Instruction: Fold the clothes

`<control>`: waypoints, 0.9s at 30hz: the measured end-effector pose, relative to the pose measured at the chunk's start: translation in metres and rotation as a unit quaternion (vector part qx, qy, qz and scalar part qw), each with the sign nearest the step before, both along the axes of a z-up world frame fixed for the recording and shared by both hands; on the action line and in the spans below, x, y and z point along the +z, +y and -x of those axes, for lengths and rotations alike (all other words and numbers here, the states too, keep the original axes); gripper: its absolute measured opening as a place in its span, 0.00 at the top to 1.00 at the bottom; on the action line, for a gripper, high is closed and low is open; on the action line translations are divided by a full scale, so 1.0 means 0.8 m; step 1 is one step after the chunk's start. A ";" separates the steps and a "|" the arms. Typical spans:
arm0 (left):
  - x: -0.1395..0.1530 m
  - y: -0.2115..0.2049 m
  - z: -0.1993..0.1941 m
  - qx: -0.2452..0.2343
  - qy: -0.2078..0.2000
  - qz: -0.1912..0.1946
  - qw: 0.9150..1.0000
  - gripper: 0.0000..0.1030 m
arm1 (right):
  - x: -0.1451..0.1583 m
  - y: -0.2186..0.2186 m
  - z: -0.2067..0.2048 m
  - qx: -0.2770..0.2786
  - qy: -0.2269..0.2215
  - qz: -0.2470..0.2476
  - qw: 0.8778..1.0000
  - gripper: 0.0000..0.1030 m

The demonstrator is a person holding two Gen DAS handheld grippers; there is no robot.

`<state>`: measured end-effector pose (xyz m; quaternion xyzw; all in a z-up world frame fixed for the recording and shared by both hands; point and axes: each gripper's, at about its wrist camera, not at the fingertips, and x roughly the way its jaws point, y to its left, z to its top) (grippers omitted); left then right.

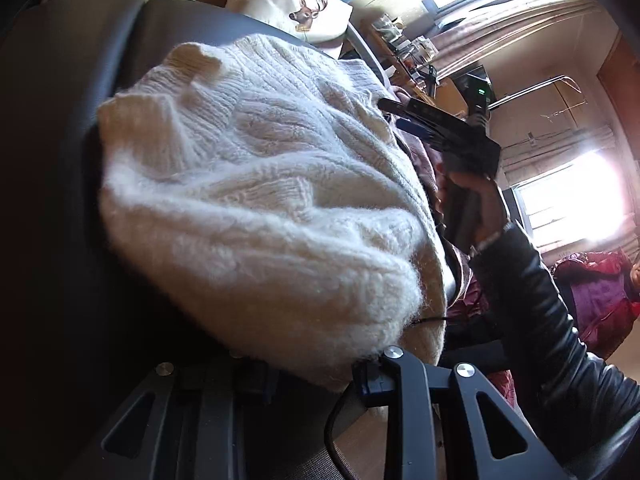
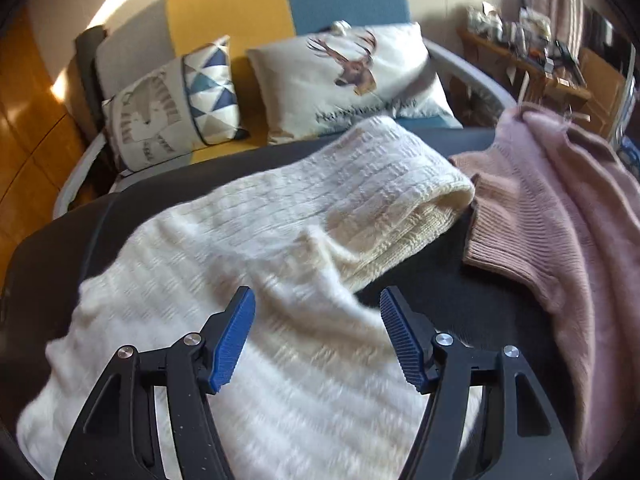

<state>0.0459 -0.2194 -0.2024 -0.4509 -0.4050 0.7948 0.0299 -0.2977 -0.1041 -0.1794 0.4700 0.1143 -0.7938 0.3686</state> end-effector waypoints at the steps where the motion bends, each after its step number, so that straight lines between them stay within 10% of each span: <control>1: -0.001 -0.002 0.005 -0.002 0.000 -0.002 1.000 0.73 | -0.007 -0.003 0.009 -0.004 -0.011 0.002 1.000 0.34; 12: -0.004 -0.019 0.021 0.010 0.001 0.017 1.000 0.72 | -0.036 -0.059 0.013 0.037 -0.030 -0.036 0.998 0.34; 14: -0.004 -0.025 0.021 0.016 -0.002 0.021 1.000 0.72 | -0.035 -0.061 0.009 0.051 -0.019 -0.036 0.998 0.46; 16: -0.002 -0.030 0.024 0.021 -0.001 0.027 0.999 0.72 | -0.027 -0.054 0.008 0.051 -0.012 -0.029 0.998 0.82; 27: 0.038 -0.052 0.081 0.022 0.028 0.104 0.994 0.72 | 0.067 0.065 0.047 -0.093 0.146 -0.022 0.985 0.86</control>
